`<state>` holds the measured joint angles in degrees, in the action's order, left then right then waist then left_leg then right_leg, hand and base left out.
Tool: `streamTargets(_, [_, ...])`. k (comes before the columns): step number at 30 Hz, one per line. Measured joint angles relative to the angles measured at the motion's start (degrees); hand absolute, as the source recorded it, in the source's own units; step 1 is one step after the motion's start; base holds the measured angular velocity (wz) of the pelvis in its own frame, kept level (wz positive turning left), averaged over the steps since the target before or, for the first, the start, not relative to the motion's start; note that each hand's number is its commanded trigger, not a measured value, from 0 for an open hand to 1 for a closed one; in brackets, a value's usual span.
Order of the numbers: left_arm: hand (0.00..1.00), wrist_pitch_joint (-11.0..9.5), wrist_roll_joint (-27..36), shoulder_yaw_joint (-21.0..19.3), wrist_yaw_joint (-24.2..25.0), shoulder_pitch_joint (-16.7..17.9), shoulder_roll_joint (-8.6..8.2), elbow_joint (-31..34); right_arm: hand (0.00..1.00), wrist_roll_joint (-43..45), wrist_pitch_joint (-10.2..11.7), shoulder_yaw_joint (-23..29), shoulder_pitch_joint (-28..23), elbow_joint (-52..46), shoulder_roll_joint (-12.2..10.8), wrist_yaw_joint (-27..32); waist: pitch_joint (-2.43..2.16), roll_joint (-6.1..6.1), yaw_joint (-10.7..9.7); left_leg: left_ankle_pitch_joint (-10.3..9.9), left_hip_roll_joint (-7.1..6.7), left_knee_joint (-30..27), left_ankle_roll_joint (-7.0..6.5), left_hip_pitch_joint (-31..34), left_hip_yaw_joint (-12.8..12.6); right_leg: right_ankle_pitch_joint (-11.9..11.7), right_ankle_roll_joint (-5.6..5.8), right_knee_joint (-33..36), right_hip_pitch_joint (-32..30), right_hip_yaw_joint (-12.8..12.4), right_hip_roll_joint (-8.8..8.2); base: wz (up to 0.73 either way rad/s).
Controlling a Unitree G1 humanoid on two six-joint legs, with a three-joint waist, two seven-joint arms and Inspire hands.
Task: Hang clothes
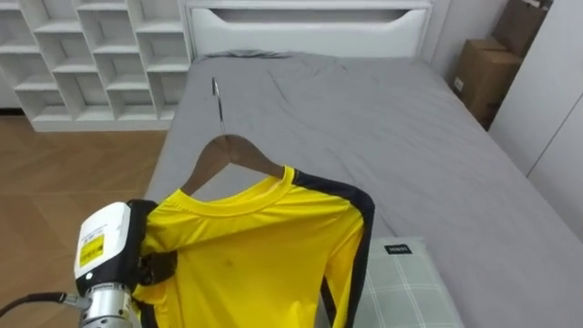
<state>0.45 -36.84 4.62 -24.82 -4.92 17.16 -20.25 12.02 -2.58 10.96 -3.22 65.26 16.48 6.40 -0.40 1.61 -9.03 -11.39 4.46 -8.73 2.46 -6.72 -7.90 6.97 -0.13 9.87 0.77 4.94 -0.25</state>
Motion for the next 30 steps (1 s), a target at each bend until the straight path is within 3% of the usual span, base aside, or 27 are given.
streamTargets(9, [1.00,1.09,-1.02,-0.11,-1.05,0.12,0.10,0.15,0.00,12.79,0.22,2.70,-0.28,-23.65,-0.35,6.44,0.14,0.32,0.30,0.00,-0.06,0.03,0.00,-0.85,-0.11,0.16,0.07,0.68,0.28,-0.42,-0.01,0.00])
streamTargets(16, [1.00,1.27,-1.46,-1.14,-1.04,3.91,0.14,8.01,0.00,22.13,0.64,3.79,-4.89,-46.69,-0.75,9.69,0.23,-0.23,1.76,0.00,0.08,0.06,0.00,-0.49,-0.82,0.13,0.04,0.76,-0.53,-1.27,0.19,-0.06])
streamTargets(27, [1.00,2.18,-1.02,-1.29,-0.76,5.74,-0.83,10.02,0.00,30.24,0.59,0.28,-5.21,-57.46,-2.08,12.80,0.57,-1.01,1.61,-0.01,0.12,0.10,0.01,-1.01,-1.50,0.13,0.03,1.04,-0.32,-1.35,0.16,-0.03])
streamTargets(30, [1.00,3.64,-1.37,-1.31,0.86,6.13,-1.36,10.01,0.00,31.09,-0.11,-1.24,-5.19,-60.83,-2.14,11.34,0.66,-1.25,1.84,-0.01,0.12,0.11,0.01,-0.92,-1.73,0.10,-0.01,1.08,-0.38,-1.79,0.26,-0.03])
